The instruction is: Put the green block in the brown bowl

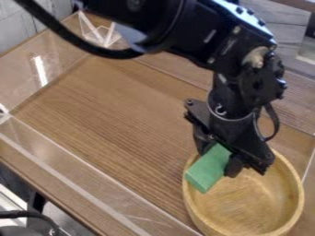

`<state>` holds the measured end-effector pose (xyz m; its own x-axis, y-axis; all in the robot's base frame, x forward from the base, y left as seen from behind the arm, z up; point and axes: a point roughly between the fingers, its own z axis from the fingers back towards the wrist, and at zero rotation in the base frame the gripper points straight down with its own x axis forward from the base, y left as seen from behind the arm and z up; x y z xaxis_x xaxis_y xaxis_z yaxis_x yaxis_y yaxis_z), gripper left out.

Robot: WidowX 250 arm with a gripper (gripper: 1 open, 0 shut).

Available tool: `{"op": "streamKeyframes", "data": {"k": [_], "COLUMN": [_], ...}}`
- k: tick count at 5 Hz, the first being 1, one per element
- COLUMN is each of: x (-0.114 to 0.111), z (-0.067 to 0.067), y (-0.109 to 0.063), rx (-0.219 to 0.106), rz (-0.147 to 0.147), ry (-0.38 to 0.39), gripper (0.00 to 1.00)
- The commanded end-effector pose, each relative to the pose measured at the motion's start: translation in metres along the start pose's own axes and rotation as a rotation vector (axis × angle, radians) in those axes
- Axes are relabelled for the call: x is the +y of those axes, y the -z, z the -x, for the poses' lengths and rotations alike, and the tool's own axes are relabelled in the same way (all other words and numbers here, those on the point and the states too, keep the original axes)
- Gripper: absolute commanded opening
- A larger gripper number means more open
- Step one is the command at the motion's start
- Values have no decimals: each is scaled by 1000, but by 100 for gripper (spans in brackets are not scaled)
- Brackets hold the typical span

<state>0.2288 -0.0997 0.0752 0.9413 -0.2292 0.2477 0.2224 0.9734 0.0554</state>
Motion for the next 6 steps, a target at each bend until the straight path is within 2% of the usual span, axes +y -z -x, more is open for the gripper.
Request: {"op": "streamKeyframes", "data": {"k": [1, 2, 6], "x": [-5, -6, -11], "z": [-5, -4, 2], "y": [-3, -1, 15], "rx": [-14, -2, 22], "rz": [18, 28, 50], "ry": [-19, -33, -47], "gripper": [0, 100, 100]}}
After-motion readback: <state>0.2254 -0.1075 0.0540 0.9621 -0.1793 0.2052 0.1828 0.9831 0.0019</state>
